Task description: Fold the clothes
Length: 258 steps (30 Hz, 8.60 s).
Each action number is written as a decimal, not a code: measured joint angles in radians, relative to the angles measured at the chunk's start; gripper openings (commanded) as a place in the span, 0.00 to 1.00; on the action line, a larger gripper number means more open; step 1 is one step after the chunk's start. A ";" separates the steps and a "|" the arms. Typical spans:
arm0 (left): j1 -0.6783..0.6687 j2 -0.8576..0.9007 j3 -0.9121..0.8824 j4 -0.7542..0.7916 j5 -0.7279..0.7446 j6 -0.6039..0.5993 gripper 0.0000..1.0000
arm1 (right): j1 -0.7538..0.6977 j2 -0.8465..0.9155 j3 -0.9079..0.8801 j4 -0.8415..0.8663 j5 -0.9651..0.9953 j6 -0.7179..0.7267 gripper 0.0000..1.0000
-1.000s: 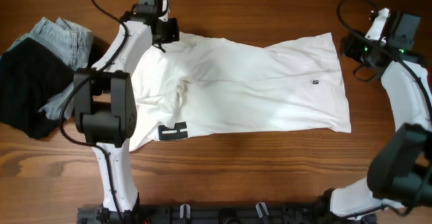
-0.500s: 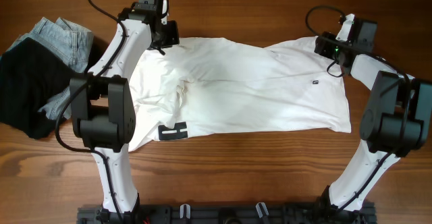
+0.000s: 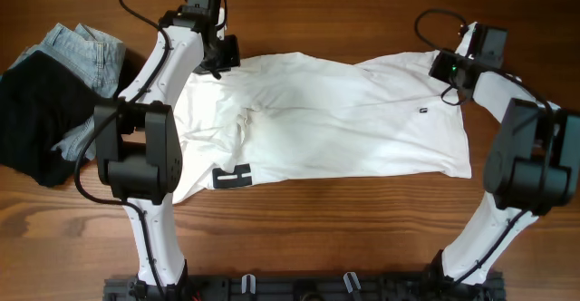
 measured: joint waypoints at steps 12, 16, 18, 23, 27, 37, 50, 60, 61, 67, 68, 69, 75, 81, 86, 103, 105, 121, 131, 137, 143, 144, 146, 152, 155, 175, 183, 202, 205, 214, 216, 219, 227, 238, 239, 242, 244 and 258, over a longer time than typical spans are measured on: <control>0.000 -0.010 0.000 -0.113 0.000 -0.019 0.04 | -0.012 -0.190 0.000 -0.223 0.030 -0.001 0.20; 0.000 -0.019 0.000 -0.117 0.000 -0.035 0.04 | -0.012 -0.190 0.000 -0.157 0.033 -0.027 0.41; 0.000 -0.019 0.000 -0.106 0.000 -0.042 0.04 | -0.012 -0.172 0.000 -0.095 0.033 -0.035 0.49; 0.000 -0.019 0.000 -0.098 0.000 -0.061 0.04 | -0.012 -0.007 -0.002 0.098 0.037 -0.046 0.66; 0.000 -0.019 0.000 -0.097 0.000 -0.064 0.04 | -0.012 0.074 -0.002 0.179 0.039 -0.052 0.65; 0.000 -0.019 0.000 -0.098 0.000 -0.064 0.04 | 0.022 0.096 0.002 0.199 0.048 -0.054 0.04; 0.000 -0.187 0.003 -0.333 -0.064 -0.135 0.04 | 0.023 -0.254 0.007 -0.439 0.276 -0.045 0.05; -0.009 -0.196 -0.022 -0.713 -0.082 -0.245 0.04 | 0.023 -0.254 0.002 -0.764 0.403 -0.038 0.05; -0.013 -0.196 -0.037 -0.722 -0.082 -0.245 0.05 | 0.023 -0.254 0.002 -0.779 0.404 -0.038 0.11; -0.021 -0.196 -0.057 -0.844 -0.082 -0.257 0.44 | 0.021 -0.254 0.002 -0.847 0.414 -0.035 0.22; -0.021 -0.196 -0.058 -0.841 -0.082 -0.254 0.44 | 0.021 -0.254 0.002 -0.849 0.415 -0.035 0.24; -0.021 -0.196 -0.060 -0.804 -0.082 -0.258 0.42 | 0.021 -0.254 0.002 -0.849 0.415 -0.035 0.24; -0.021 -0.198 -0.092 -0.525 -0.141 -0.289 0.42 | 0.021 -0.254 0.002 -0.849 0.414 -0.035 0.26; 0.014 -0.198 -0.280 -0.331 -0.177 -0.325 0.46 | 0.021 -0.254 0.002 -0.848 0.414 -0.035 0.27; 0.034 -0.199 -0.389 -0.202 -0.187 -0.326 0.28 | 0.021 -0.254 0.002 -0.845 0.410 -0.035 0.26; 0.032 -0.557 -0.400 -0.529 0.025 -0.312 0.04 | 0.021 -0.254 0.002 -0.833 0.410 -0.035 0.27; 0.018 -0.602 -0.400 -0.589 0.031 -0.325 0.04 | 0.021 -0.254 0.002 -0.830 0.410 -0.035 0.27; -0.075 -0.613 -0.447 -0.659 -0.140 -0.490 0.47 | 0.021 -0.254 0.002 -0.819 0.409 -0.035 0.28; 0.110 -0.619 -0.892 -0.035 -0.042 -0.353 0.40 | 0.022 -0.254 0.002 -0.815 0.402 -0.035 0.29; 0.112 -0.583 -0.953 0.039 -0.014 -0.319 0.04 | 0.021 -0.254 0.002 -0.815 0.402 -0.035 0.29; 0.112 -0.583 -0.929 -0.053 -0.012 -0.309 0.04 | 0.022 -0.254 0.002 -0.816 0.402 -0.035 0.29; 0.112 -0.584 -0.909 -0.085 -0.011 -0.301 0.04 | 0.022 -0.254 0.002 -0.816 0.402 -0.035 0.29; 0.112 -0.587 -0.867 -0.126 -0.010 -0.290 0.04 | 0.021 -0.254 0.002 -0.815 0.402 -0.035 0.29; 0.111 -0.628 -0.822 -0.216 0.124 -0.241 0.05 | 0.021 -0.254 0.002 -0.816 0.402 -0.035 0.29; 0.111 -0.669 -0.797 -0.235 0.189 -0.211 0.04 | 0.022 -0.254 0.002 -0.816 0.402 -0.035 0.29; -0.002 -0.612 -0.781 0.164 0.316 -0.356 0.13 | 0.021 -0.254 0.002 -0.825 0.402 -0.035 0.30; -0.055 -0.657 -0.772 -0.180 0.229 -0.329 0.32 | 0.021 -0.254 0.002 -0.826 0.391 -0.035 0.31; -0.149 -0.583 -0.806 0.052 0.249 -0.502 0.04 | 0.022 -0.254 0.002 -0.821 0.383 -0.035 0.31; -0.091 -0.598 -0.723 0.161 0.287 -0.497 0.24 | 0.021 -0.254 0.002 -0.811 0.383 -0.035 0.32; -0.038 -0.556 -0.712 0.086 0.183 -0.448 0.46 | -0.050 -0.254 0.001 -0.838 0.286 -0.075 0.61; 0.027 -0.572 -0.712 0.065 0.158 -0.438 0.46 | -0.095 -0.254 -0.006 -0.834 0.198 -0.124 0.67; 0.111 -0.605 -0.712 0.046 0.140 -0.418 0.47 | -0.136 -0.254 -0.047 -0.789 0.111 -0.176 0.75; 0.149 -0.621 -0.712 0.020 0.129 -0.401 0.47 | -0.135 -0.246 -0.221 -0.566 0.044 -0.224 0.68; 0.149 -0.621 -0.712 0.011 0.126 -0.361 0.49 | -0.134 -0.240 -0.199 -0.639 0.026 -0.212 0.04; 0.149 -0.621 -0.712 0.011 0.126 -0.361 0.49 | -0.134 -0.231 -0.171 -0.687 0.055 -0.198 0.04; 0.149 -0.621 -0.712 0.011 0.126 -0.361 0.49 | -0.131 -0.219 -0.036 -0.819 0.089 -0.169 0.04; 0.149 -0.621 -0.712 0.010 0.126 -0.361 0.49 | -0.117 -0.219 0.059 -0.895 0.084 -0.160 0.04; 0.149 -0.621 -0.712 -0.015 0.126 -0.361 0.49 | 0.441 -0.220 0.105 -0.959 -0.051 0.084 0.04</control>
